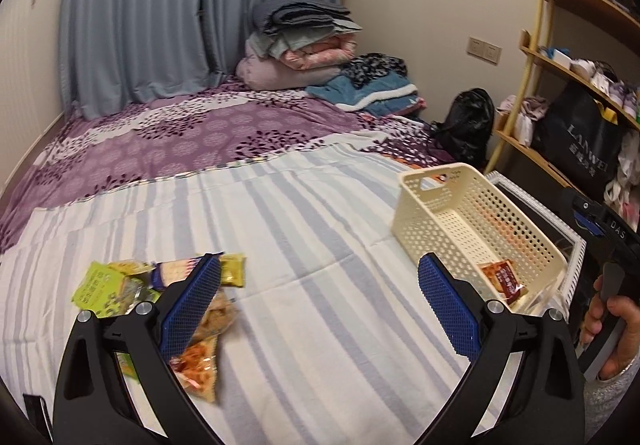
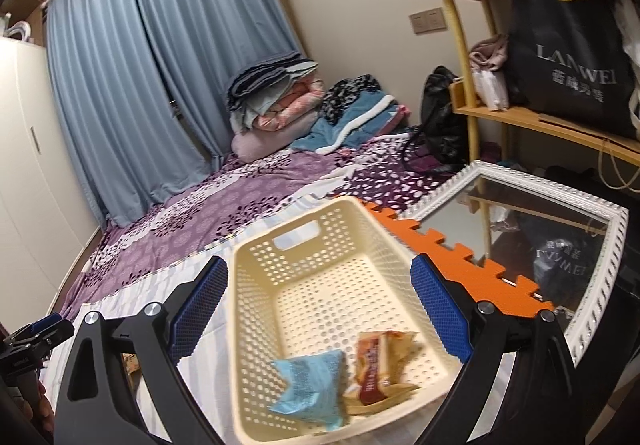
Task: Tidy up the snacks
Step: 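Move both grippers back from the basket to the snack pile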
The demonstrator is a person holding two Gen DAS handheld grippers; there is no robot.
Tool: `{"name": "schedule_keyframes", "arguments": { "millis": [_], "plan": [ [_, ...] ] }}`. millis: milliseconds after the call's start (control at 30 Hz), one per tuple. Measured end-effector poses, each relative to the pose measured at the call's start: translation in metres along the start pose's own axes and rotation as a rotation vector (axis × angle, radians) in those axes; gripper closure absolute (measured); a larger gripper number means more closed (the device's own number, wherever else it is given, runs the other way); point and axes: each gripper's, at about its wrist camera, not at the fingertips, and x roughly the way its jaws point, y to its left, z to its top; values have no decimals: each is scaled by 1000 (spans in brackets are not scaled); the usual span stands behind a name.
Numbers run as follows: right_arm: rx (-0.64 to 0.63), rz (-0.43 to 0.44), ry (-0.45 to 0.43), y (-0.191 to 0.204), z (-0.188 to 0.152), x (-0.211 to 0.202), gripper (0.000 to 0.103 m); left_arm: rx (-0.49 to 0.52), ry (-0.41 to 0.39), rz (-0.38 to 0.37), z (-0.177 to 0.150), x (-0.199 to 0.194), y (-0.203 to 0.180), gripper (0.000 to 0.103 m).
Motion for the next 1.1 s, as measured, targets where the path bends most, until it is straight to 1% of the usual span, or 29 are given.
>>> {"name": "schedule_keyframes", "arguments": {
  "millis": [167, 333, 500, 633, 833, 967, 1100],
  "plan": [
    [-28, 50, 2, 27, -1, 2, 11, -60, -17, 71, -7, -19, 38, 3],
    [-51, 101, 29, 53, -8, 8, 11, -114, -26, 148, -19, -39, 75, 3],
    [-82, 160, 70, 82, -20, 14, 11, -180, -8, 227, -36, -52, 114, 3],
    [-112, 214, 110, 107, -32, 19, 11, -235, 6, 276, -51, -60, 142, 3],
    [-169, 295, 180, 147, -54, 23, 11, -278, 28, 318, -74, -68, 167, 3],
    [-204, 329, 226, 166, -69, 27, 11, -306, 59, 329, -87, -62, 178, 3],
    [-230, 347, 261, 180, -83, 28, 11, -308, 83, 326, -97, -51, 183, 3]
  ]
}}
